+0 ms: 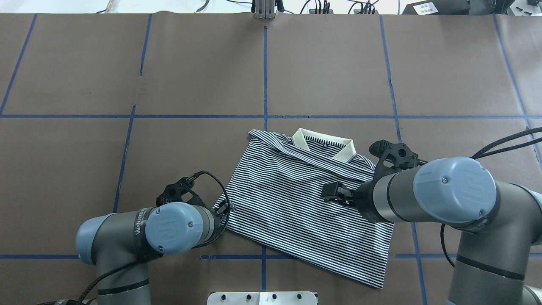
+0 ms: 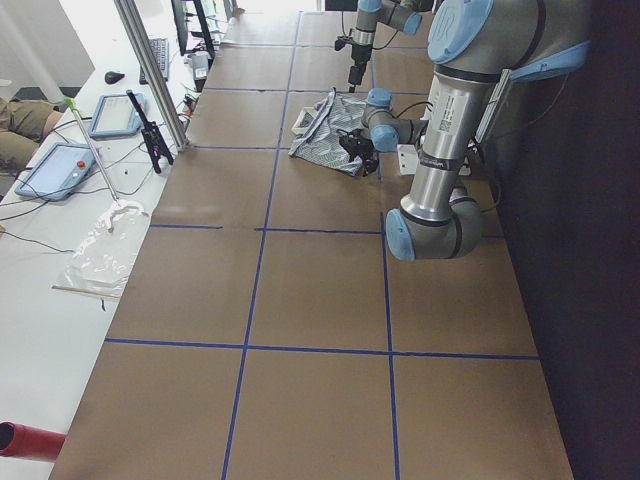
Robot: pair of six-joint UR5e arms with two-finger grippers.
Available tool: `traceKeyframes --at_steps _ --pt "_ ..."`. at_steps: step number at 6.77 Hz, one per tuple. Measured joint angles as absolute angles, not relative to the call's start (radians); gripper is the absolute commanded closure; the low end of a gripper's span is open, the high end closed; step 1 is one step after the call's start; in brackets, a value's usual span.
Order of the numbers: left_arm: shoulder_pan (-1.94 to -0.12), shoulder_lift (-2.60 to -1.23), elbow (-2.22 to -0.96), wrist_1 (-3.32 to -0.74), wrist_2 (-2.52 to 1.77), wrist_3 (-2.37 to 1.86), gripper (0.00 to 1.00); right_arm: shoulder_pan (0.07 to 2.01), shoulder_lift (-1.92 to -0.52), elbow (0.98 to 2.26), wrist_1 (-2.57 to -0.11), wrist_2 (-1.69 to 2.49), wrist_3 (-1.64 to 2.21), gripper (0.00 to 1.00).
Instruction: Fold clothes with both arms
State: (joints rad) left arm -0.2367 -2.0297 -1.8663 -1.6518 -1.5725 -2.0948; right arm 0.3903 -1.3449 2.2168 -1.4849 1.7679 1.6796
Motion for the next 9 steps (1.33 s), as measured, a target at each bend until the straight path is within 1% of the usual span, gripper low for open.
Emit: traceKeyframes --at_steps 1,2,3,4,5,6,9 --pt "-0.236 -2.035 -1.855 -1.651 -1.566 -2.097 0.19 0.393 -1.344 2.217 -1.485 1.768 1.68 0.0" --pt "-0.239 -2.037 -1.85 -1.651 -1.563 -2.098 0.22 0.393 -1.344 2.217 -1.485 1.769 1.679 0.0" --pt "-0.245 -2.038 -1.848 -1.651 -1.561 -2.097 0.31 0.394 -1.344 2.216 -1.485 1.769 1.679 0.0" --pt "-0.251 -2.039 -1.847 -1.651 -1.56 -2.097 0.6 0.394 -1.345 2.214 -1.485 1.769 1.679 0.0" --pt "-0.256 -2.039 -1.846 -1.651 -1.56 -2.096 0.9 0.394 -1.345 2.213 -1.485 1.769 1.679 0.0" --pt "-0.258 -2.039 -1.847 -1.651 -1.56 -2.096 1.0 0.394 -1.345 2.213 -1.485 1.769 1.68 0.0" --pt "-0.291 -2.04 -1.857 -1.651 -1.554 -2.084 1.0 0.395 -1.343 2.215 -1.484 1.77 1.683 0.0"
